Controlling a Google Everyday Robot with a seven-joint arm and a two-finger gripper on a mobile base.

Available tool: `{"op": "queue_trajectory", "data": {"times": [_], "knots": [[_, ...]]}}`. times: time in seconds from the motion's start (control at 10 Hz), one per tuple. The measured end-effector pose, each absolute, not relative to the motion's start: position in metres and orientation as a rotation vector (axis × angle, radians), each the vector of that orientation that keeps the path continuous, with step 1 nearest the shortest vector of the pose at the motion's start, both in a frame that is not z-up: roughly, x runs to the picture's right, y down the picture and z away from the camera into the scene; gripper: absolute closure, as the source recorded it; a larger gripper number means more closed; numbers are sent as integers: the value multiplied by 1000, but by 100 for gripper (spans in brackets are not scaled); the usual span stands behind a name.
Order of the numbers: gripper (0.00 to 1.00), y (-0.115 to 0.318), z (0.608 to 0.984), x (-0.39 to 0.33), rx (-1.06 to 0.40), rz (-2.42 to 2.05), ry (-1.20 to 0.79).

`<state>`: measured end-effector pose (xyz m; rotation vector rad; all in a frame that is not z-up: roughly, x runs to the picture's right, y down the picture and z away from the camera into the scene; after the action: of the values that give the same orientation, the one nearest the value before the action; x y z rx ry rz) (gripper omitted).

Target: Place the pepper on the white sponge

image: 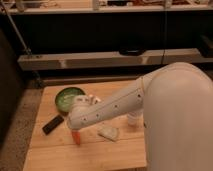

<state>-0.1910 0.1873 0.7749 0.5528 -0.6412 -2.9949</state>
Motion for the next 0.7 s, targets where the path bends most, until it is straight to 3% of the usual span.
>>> {"op": "queue_trajectory", "data": {"times": [0.2,0.5,0.7], "knots": [[20,194,771,-202,504,-2973,-626],[20,193,769,-197,491,-2907,-608],[20,189,768,-194,645,-2853,-615]]}}
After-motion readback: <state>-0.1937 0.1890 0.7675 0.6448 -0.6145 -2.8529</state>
